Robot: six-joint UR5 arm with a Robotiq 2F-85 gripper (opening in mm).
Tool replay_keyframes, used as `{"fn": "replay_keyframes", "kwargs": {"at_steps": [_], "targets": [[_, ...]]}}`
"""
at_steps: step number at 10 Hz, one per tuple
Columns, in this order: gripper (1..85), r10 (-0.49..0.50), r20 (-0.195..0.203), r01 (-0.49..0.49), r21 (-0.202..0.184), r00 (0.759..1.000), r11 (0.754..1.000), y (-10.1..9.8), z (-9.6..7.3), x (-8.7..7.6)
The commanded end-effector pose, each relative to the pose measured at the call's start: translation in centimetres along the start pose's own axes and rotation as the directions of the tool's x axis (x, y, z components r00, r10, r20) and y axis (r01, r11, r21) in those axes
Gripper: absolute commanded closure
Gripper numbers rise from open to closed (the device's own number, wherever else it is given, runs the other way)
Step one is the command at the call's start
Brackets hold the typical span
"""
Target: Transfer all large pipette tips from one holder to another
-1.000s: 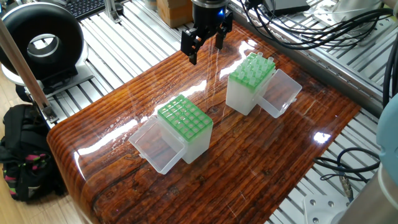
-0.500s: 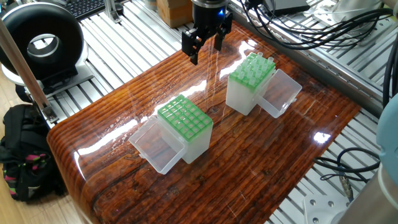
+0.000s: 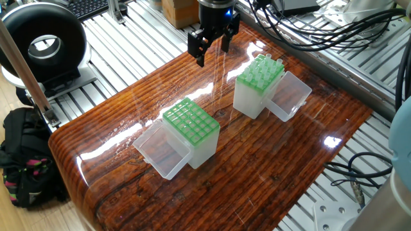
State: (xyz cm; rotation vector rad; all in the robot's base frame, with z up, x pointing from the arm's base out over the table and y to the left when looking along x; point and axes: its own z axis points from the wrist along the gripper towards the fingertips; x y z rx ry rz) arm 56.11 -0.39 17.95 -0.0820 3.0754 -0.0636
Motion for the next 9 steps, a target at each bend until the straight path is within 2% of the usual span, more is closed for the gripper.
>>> {"fn": "replay_keyframes", "kwargs": {"at_steps": [1, 3, 4, 7, 8, 9], "targets": [[84.7, -0.006, 0.004, 0.006, -0.002, 1.0, 1.0, -0.1, 0.2, -0.1], [84.7, -0.045, 0.008, 0.045, -0.008, 0.999, 0.999, -0.6, 0.4, 0.0], [84.7, -0.059, 0.011, 0.06, -0.024, 0.998, 0.998, -0.7, 0.6, 0.2], [84.7, -0.084, -0.051, 0.083, -0.018, 0.995, 0.996, -1.7, -0.1, 2.2], [84.7, -0.201, -0.081, 0.199, -0.031, 0.976, 0.98, -2.2, -0.3, 3.3], [84.7, -0.251, -0.1, 0.249, -0.037, 0.963, 0.968, -3.0, -0.4, 4.3]]}}
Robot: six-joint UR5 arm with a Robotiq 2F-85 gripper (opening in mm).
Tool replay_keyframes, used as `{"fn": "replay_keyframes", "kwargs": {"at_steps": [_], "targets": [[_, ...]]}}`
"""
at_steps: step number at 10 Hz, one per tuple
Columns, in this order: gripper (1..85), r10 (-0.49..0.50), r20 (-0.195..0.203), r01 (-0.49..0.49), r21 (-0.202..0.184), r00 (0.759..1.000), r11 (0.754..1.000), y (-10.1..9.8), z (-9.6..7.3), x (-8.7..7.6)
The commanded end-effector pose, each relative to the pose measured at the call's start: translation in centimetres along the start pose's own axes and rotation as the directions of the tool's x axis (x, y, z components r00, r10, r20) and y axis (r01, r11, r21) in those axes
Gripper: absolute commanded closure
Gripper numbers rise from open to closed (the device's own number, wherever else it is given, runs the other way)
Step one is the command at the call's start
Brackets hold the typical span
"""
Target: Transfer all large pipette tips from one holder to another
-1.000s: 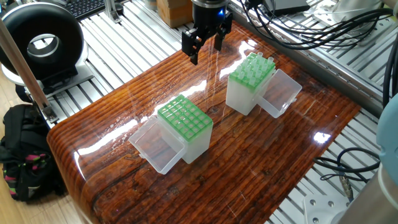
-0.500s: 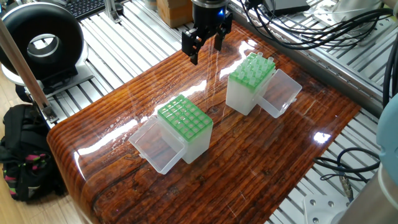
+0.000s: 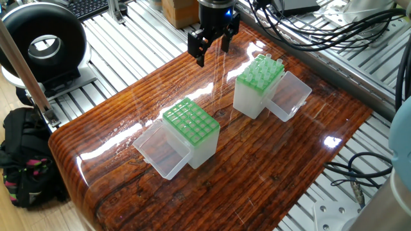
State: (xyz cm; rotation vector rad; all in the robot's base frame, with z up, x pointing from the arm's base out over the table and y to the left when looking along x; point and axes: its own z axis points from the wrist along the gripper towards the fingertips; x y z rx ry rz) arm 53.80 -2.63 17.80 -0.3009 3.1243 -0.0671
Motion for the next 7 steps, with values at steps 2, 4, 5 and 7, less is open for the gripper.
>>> {"fn": "replay_keyframes", "kwargs": {"at_steps": [2, 4, 5, 7], "targets": [[84.7, -0.166, 0.007, 0.166, -0.003, 0.986, 0.986, -2.3, -0.7, 2.0], [83.3, -0.175, 0.084, 0.174, 0.023, 0.981, 0.984, -3.4, -0.3, 1.1], [78.7, -0.172, 0.108, 0.17, 0.025, 0.979, 0.985, -3.4, -0.3, 0.9], [54.3, -0.158, 0.135, 0.154, 0.036, 0.978, 0.987, -2.4, -0.5, 1.6]]}}
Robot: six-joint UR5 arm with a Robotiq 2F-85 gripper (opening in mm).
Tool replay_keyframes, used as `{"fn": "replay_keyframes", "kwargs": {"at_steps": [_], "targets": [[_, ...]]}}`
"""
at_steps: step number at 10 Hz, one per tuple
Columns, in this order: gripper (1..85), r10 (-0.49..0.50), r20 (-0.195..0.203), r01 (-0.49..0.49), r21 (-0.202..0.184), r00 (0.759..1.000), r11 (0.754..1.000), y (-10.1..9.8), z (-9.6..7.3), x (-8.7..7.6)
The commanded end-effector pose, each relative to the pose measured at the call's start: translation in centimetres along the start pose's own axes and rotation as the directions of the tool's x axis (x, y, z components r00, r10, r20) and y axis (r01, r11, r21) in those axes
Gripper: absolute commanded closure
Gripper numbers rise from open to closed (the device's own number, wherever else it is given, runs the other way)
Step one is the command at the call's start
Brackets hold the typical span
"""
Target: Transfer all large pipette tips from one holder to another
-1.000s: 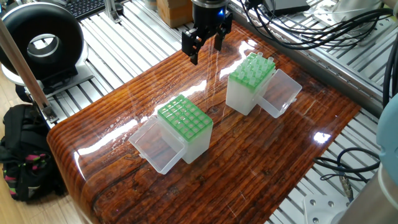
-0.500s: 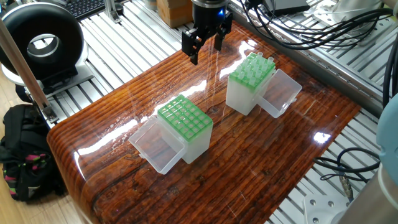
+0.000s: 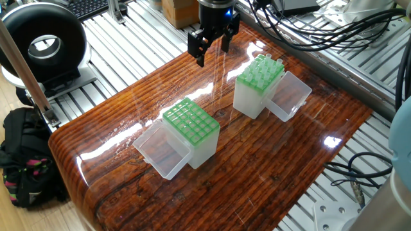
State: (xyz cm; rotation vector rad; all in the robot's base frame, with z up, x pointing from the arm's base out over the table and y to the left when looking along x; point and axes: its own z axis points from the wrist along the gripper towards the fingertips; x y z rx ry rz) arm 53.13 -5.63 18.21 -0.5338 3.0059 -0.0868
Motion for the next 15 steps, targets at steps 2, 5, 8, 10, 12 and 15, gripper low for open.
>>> {"fn": "replay_keyframes", "kwargs": {"at_steps": [2, 5, 8, 10, 12, 15], "targets": [[51.7, 0.028, 0.052, -0.029, 0.016, 0.998, 0.999, 1.2, -0.3, 1.1], [41.3, 0.017, 0.103, -0.019, 0.018, 0.995, 1.0, 0.5, 0.1, -0.1], [44.7, 0.025, 0.109, -0.025, -0.006, 0.994, 1.0, 0.6, -0.1, -0.3], [46.7, 0.035, 0.094, -0.036, 0.01, 0.995, 0.999, 0.0, 0.4, 0.3], [49.7, 0.052, 0.105, -0.053, 0.009, 0.993, 0.999, 0.0, 1.1, 0.9], [52.3, 0.062, 0.07, -0.062, 0.008, 0.996, 0.998, -0.1, 1.5, 1.9]]}}
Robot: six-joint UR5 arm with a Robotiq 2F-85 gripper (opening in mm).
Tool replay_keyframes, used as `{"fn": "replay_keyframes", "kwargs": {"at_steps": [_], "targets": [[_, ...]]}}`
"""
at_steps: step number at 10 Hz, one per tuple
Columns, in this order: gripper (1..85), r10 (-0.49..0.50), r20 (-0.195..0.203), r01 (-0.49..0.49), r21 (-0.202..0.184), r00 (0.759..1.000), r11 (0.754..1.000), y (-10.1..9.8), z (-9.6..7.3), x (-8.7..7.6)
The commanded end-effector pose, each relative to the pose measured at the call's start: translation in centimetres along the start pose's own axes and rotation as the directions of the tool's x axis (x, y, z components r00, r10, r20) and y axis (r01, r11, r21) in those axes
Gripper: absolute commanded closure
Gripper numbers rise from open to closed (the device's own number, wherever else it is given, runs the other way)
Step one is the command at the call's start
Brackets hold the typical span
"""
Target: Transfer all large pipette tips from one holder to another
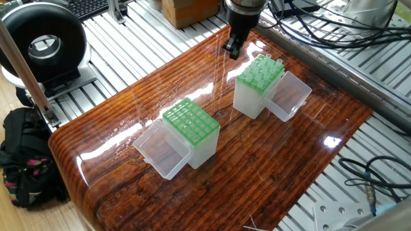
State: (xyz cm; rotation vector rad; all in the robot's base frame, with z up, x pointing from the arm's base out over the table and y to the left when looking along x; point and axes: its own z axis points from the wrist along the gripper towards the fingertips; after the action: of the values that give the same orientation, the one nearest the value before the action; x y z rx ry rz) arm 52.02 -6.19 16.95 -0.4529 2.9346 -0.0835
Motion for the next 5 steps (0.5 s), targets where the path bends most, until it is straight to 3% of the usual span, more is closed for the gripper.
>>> {"fn": "replay_keyframes", "kwargs": {"at_steps": [1, 2, 5], "targets": [[54.0, 0.017, -0.025, -0.017, 0.004, 1.0, 1.0, -0.51, 0.5, 0.6], [55.0, 0.017, -0.033, -0.017, 0.016, 0.999, 1.0, -1.04, 0.74, 0.44], [55.3, 0.021, -0.041, -0.021, -0.004, 0.999, 1.0, -1.05, 1.31, 0.41]]}}
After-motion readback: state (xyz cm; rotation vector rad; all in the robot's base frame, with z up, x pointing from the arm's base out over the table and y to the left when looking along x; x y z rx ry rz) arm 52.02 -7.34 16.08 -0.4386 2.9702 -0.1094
